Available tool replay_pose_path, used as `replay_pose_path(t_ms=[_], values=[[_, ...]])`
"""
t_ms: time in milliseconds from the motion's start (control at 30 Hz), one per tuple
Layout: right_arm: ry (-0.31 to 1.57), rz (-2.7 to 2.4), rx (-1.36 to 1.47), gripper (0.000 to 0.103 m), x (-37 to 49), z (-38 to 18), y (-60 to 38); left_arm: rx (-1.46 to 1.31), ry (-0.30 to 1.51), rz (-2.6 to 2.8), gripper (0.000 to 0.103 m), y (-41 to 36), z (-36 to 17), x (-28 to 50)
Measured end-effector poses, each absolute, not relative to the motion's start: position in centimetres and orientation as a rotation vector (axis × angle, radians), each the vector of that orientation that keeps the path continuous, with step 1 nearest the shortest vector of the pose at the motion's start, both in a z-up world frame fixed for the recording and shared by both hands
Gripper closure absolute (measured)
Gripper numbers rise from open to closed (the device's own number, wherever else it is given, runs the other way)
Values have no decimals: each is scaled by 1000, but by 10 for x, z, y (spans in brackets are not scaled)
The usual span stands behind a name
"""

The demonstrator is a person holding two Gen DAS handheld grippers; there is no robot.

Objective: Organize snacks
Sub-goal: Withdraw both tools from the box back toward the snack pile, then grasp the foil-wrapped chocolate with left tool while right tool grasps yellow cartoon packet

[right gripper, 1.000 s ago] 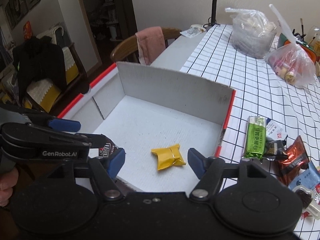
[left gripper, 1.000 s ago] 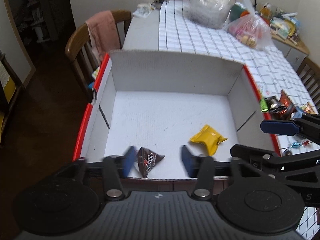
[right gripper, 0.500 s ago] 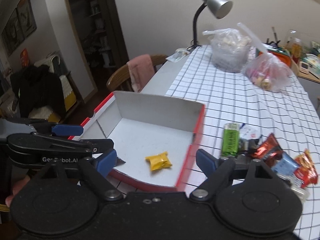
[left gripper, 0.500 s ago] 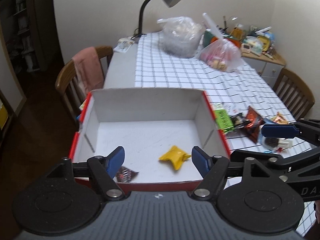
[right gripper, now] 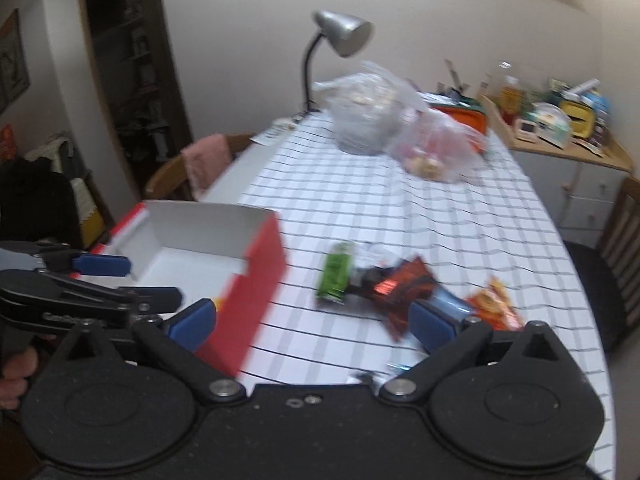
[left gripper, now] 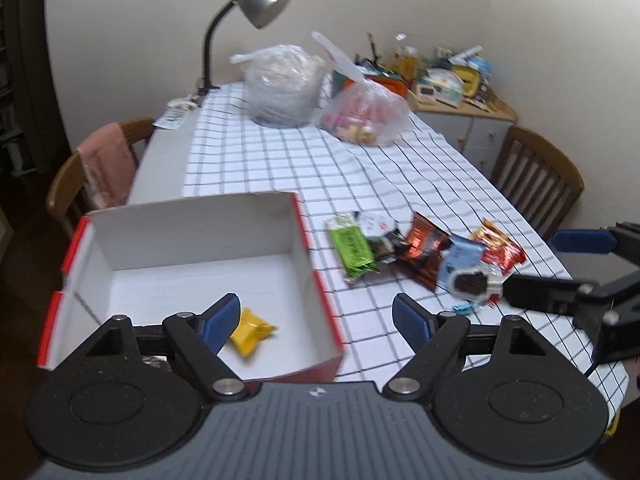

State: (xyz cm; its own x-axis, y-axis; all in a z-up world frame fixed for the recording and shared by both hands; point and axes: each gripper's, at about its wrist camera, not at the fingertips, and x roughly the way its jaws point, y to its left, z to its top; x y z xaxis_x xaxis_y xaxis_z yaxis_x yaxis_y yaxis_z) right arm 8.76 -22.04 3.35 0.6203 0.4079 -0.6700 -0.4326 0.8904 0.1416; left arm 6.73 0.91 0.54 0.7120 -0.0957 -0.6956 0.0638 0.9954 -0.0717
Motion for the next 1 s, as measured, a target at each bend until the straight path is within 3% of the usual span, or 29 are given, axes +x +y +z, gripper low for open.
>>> replay_pose_path(t_ms=[767, 867, 1000], values=[[948, 507, -118, 5, 167, -59, -327, 26, 1026, -146, 20, -131, -92, 142], [954, 500, -105, 13, 176, -65, -325, 23, 1068, -137, 20, -138, -104, 153], [931, 589, -170, 13, 178, -65, -312, 13, 1105, -120, 20, -144, -117, 166]])
